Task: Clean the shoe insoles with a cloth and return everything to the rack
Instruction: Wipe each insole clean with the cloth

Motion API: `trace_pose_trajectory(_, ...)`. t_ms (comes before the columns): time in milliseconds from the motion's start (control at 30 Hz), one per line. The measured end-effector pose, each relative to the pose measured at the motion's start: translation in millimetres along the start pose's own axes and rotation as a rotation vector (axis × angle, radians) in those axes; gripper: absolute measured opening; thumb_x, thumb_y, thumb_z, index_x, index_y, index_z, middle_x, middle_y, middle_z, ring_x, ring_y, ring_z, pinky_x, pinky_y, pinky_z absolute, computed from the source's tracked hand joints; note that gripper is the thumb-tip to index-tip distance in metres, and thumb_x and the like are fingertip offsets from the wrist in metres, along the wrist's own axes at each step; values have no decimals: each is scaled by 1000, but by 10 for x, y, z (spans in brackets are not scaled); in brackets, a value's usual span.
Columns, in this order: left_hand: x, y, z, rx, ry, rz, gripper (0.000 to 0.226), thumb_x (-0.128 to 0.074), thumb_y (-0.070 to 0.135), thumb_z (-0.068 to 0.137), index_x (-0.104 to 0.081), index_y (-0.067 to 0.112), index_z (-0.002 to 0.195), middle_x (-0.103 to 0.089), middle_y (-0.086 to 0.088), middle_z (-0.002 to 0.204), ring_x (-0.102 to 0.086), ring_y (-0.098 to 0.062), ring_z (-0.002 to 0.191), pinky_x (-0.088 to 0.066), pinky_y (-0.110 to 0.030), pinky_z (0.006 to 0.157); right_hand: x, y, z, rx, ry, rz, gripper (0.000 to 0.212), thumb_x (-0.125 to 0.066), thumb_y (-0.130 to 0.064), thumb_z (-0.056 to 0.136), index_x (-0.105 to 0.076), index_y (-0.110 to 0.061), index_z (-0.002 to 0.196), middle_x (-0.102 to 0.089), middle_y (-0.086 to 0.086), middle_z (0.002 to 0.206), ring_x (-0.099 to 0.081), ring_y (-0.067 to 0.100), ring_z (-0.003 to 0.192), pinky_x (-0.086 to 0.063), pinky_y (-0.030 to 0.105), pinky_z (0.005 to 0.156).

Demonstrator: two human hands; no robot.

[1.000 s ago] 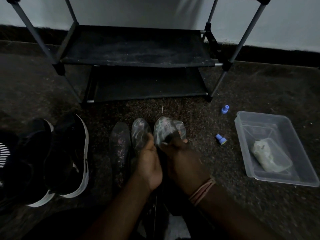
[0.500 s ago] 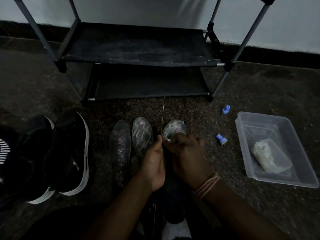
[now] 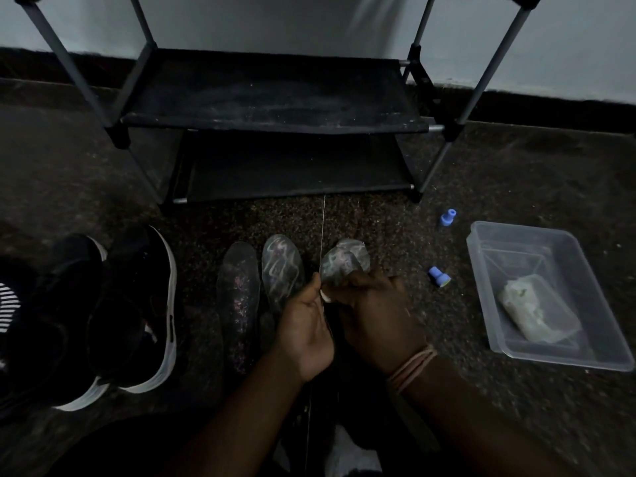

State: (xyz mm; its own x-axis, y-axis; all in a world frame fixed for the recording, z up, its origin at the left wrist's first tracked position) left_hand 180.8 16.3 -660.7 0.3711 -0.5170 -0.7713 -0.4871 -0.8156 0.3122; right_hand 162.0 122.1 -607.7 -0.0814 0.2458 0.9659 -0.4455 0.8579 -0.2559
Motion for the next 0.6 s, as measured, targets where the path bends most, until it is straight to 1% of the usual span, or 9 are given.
trace_pose_trajectory(67, -22, -39, -11, 24, -7, 24, 48, -45, 42, 102, -69, 8, 127, -65, -18, 133, -62, -31, 124, -44, -43, 107, -8, 58, 0, -25, 80, 33, 27, -50, -39, 88, -71, -35, 104, -68, -9, 95, -61, 22, 89, -44, 40, 77)
trace_pose_trajectory(133, -44, -109, -16, 70, 0, 73, 48, -47, 43, 101, -68, 9, 128, -64, -18, 134, -59, -33, 127, -41, -45, 112, -20, 149, 28, -73, 132, 77, 27, -47, -39, 92, -71, -30, 101, -71, -5, 96, -63, 24, 89, -46, 44, 80)
trace_pose_trajectory(200, -55, -158, -7, 85, 8, 117, 49, -47, 44, 100, -68, 11, 130, -64, -17, 135, -59, -33, 127, -39, -46, 113, -14, 197, 51, -96, 169, 139, 25, -48, -36, 94, -70, -26, 96, -71, -2, 94, -64, 25, 87, -46, 44, 80)
trace_pose_trajectory(233, -51, -155, 0, 70, 18, 128, 49, -47, 43, 100, -68, 11, 129, -66, -16, 132, -60, -32, 125, -41, -45, 112, -8, 178, 50, -72, 176, 177, 23, -49, -33, 94, -71, -24, 92, -71, -1, 90, -64, 24, 85, -46, 43, 80)
trace_pose_trajectory(300, -2, -95, 33, -10, 71, 155, 48, -46, 42, 100, -69, 9, 127, -69, -15, 127, -64, -30, 120, -44, -42, 109, 25, 67, 34, 17, 148, 317, 18, -56, -22, 90, -71, -19, 83, -71, -1, 83, -64, 18, 79, -48, 39, 77)
trace_pose_trajectory(367, 56, -25, 64, -57, 91, 147, 51, -46, 44, 100, -68, 6, 128, -68, -18, 128, -63, -31, 123, -42, -44, 112, 50, -42, 11, 46, 86, 444, 13, -62, -14, 86, -73, -15, 80, -72, -2, 79, -63, 10, 73, -49, 32, 72)
trace_pose_trajectory(400, 66, -14, 68, -60, 92, 136, 53, -45, 45, 101, -67, 5, 128, -67, -19, 129, -62, -32, 124, -39, -46, 114, 39, -67, 4, 43, 66, 466, 13, -63, -13, 85, -74, -16, 79, -72, -2, 77, -63, 9, 72, -49, 31, 70)
trace_pose_trajectory(500, 19, -72, 51, -68, 92, 173, 53, -46, 46, 101, -65, 6, 130, -68, -17, 128, -61, -30, 125, -40, -44, 113, -2, -12, 5, 15, 153, 390, 20, -57, -20, 88, -69, -16, 73, -67, 1, 72, -61, 16, 68, -49, 39, 66)
trace_pose_trajectory(600, -123, -179, -12, -52, 27, 224, 48, -43, 42, 102, -66, 11, 130, -69, -13, 128, -63, -26, 122, -45, -40, 107, 61, 156, 46, -64, 288, 370, 20, -59, -16, 89, -65, -12, 71, -65, 3, 72, -59, 19, 69, -47, 40, 66)
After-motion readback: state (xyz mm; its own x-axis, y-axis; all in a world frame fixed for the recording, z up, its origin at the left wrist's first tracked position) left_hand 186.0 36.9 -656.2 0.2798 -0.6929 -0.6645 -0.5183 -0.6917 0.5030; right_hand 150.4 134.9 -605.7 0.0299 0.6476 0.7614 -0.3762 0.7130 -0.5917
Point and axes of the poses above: each hand's wrist, its own z-axis towards the middle knuckle, its own x-axis out of the back of the hand, y = z × x, the point moved 2 cm from there along z, towards the middle knuckle
